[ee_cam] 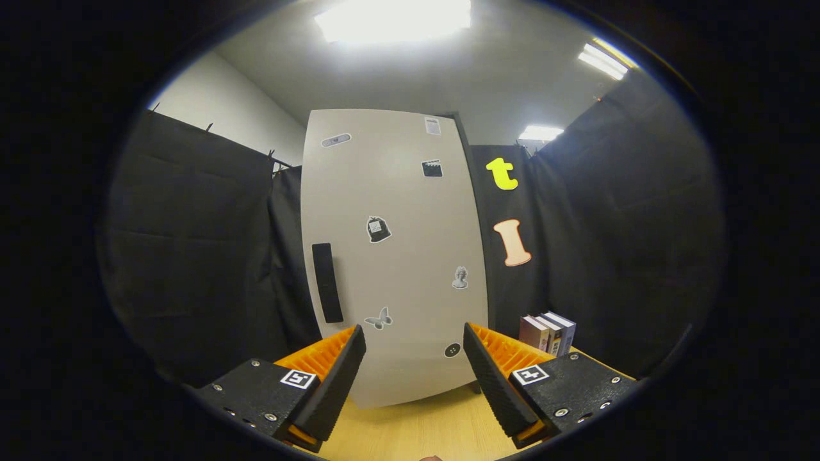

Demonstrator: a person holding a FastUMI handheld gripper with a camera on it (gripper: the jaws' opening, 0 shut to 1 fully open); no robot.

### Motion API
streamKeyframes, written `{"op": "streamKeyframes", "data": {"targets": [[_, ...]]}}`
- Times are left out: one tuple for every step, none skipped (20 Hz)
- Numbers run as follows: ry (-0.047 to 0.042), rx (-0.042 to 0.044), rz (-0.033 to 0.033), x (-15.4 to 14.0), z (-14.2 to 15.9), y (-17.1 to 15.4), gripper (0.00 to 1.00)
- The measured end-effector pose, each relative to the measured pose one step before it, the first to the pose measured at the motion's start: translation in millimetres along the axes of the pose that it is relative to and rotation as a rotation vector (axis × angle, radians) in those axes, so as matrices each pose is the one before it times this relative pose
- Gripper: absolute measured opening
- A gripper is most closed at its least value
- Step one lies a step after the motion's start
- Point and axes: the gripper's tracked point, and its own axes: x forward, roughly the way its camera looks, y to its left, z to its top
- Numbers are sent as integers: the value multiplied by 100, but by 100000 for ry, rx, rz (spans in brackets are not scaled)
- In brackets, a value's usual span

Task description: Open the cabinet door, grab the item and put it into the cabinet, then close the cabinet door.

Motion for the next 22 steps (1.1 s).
{"op": "streamKeyframes", "data": {"targets": [[378, 38, -514, -737, -305, -227, 95], [571, 155, -419, -641, -402, -153, 95], [603, 129, -201, -646, -322, -129, 95], [724, -154, -156, -626, -364, -134, 95], [538, -514, -174, -556, -334, -132, 95], [351, -826, -205, -519, -330, -112, 95], [503, -676, -269, -482, -309, -182, 95], [330, -338, -42, -385, -383, -40, 95], [350, 27, 62, -294, -238, 25, 95], [147, 220, 181, -242, -132, 29, 95], [22, 204, 156, 45, 71, 86, 95], [-176, 166, 28, 8, -10, -10, 95], [-284, 101, -53, -61, 50, -22, 95], [-265, 126, -133, -159, -2, -8, 95], [-203, 122, 76, -46, 5, 36, 95], [-293, 88, -75, -50, -6, 9, 95], [71, -67, 22, -21, -14, -21, 95], [53, -62, 153, -44, -34, 84, 95], [211, -95, 174, -12, -28, 20, 95], [236, -174, 275, -9, -52, 56, 95], [471, -113, 478, -56, -95, 56, 95], [-157, 113, 672, -1, 70, 106, 95]]}}
